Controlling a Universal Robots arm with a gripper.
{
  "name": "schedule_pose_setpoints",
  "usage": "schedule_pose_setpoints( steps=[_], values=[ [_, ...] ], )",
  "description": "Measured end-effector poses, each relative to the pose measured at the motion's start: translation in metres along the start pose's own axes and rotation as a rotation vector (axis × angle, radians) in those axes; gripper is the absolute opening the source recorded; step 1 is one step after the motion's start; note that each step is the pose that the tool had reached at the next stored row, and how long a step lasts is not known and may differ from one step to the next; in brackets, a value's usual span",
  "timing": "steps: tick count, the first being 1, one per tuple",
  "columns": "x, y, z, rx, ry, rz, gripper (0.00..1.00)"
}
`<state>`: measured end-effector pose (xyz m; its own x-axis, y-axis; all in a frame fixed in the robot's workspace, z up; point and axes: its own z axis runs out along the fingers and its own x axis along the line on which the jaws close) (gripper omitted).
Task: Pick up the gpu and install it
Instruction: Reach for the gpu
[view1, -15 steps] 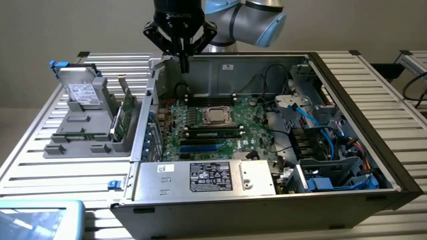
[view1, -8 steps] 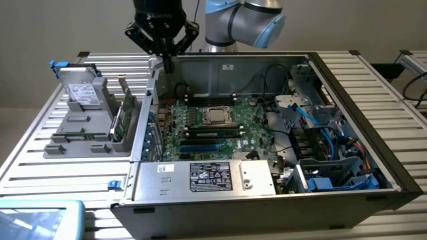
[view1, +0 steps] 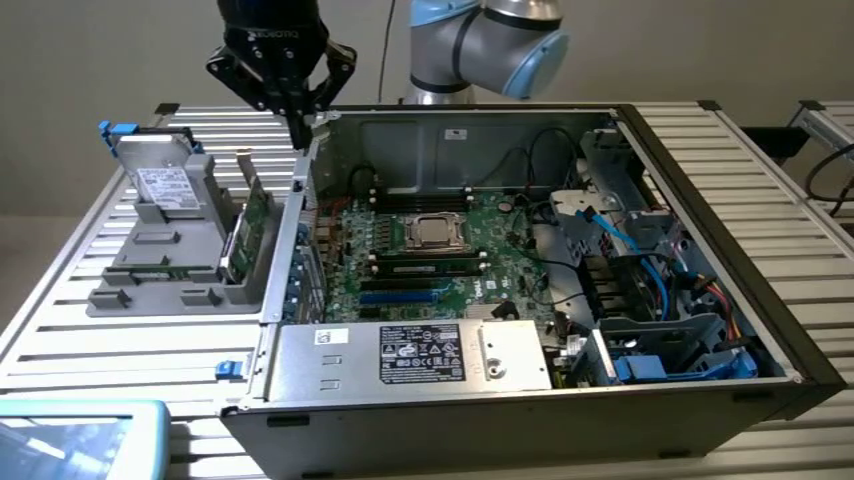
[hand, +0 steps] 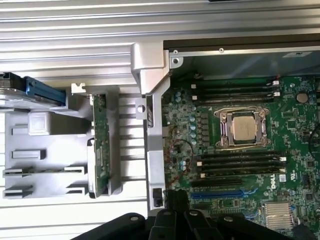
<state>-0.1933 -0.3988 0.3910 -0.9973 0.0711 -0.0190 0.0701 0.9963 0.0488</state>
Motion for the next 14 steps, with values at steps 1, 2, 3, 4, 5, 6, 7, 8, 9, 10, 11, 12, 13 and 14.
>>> schedule_pose_setpoints(
  steps=[1,2,3,4,5,6,7,8,9,10,11,12,13,14],
  values=[
    [0.004,-0.0003,0.0003,0.0,0.0,0.0,0.12],
    [0.009,-0.0007,0.0007,0.0,0.0,0.0,0.12],
    [0.014,-0.001,0.0011,-0.0001,-0.0001,0.0,0.12],
    [0.018,-0.0014,0.0017,0.0,0.0,0.0,0.12],
    [0.023,-0.0018,0.0024,0.0001,0.0,0.0,0.12],
    [0.027,-0.0021,0.0033,0.0001,0.0,0.0,0.12],
    [0.032,-0.0025,0.0045,0.0,0.0,0.0,0.12],
    [0.037,-0.0029,0.0059,-0.0001,-0.0001,0.0,0.12],
    [0.041,-0.0033,0.0073,0.0,0.0,0.0,0.12],
    [0.046,-0.0037,0.009,0.0,0.0,0.0,0.12],
    [0.05,-0.0041,0.0107,0.0,0.0,0.0,0.12],
    [0.055,-0.0045,0.0124,-0.0001,0.0,0.0,0.12],
    [0.059,-0.0049,0.0141,0.0,0.0,0.0,0.12],
    [0.064,-0.0053,0.0159,0.0,0.0,0.0,0.12]
  ],
)
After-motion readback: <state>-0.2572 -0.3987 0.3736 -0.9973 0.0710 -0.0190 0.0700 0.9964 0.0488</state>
